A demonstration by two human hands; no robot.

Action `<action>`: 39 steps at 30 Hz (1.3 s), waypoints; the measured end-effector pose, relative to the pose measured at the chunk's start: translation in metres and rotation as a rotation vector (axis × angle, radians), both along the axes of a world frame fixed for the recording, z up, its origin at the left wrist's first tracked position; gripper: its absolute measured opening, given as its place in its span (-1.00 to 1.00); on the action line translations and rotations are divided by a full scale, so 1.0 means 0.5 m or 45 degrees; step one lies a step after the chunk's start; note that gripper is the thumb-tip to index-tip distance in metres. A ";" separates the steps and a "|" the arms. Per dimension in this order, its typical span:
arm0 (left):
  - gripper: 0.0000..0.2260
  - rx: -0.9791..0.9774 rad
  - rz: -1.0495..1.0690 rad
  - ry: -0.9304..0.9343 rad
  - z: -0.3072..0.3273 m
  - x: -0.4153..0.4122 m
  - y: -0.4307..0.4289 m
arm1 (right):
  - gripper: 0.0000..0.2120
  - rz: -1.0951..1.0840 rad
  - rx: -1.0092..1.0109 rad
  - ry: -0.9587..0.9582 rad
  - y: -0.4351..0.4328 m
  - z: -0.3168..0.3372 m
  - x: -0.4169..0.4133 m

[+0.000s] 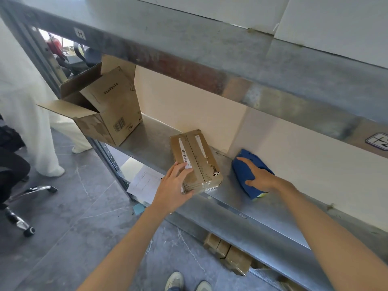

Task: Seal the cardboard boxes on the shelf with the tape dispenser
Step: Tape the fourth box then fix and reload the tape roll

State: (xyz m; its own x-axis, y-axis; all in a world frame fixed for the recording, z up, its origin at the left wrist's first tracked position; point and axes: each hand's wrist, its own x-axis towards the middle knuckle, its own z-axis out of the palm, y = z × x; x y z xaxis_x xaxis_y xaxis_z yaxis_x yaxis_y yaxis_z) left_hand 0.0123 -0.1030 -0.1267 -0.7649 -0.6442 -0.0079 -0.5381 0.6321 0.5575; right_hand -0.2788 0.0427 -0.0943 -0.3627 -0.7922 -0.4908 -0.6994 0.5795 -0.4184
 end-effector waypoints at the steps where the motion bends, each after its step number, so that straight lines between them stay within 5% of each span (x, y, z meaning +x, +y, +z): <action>1: -0.36 -0.001 0.000 0.002 0.000 0.000 0.000 | -0.17 -0.006 -0.006 -0.020 0.000 0.000 -0.002; 10: -0.37 0.000 -0.018 0.002 0.001 0.001 -0.002 | -0.12 0.002 -0.154 -0.114 0.013 0.003 0.014; 22: -0.43 -0.037 0.012 0.148 -0.004 0.007 0.008 | -0.23 -0.114 -0.171 0.025 0.020 -0.001 0.045; 28: -0.47 -0.031 0.037 0.219 -0.009 0.016 0.022 | -0.44 -0.147 -0.287 0.151 0.018 0.001 0.075; 39: -0.48 0.133 0.071 0.288 -0.016 0.012 0.032 | -0.40 -0.043 -0.320 0.276 0.038 0.029 0.071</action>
State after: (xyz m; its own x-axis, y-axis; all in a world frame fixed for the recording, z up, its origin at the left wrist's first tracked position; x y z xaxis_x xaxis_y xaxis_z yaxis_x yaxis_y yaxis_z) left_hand 0.0182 -0.0869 -0.1345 -0.7179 -0.6903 0.0901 -0.4251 0.5372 0.7285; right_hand -0.2433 0.0618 -0.0796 -0.4653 -0.8645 -0.1900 -0.7702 0.5013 -0.3944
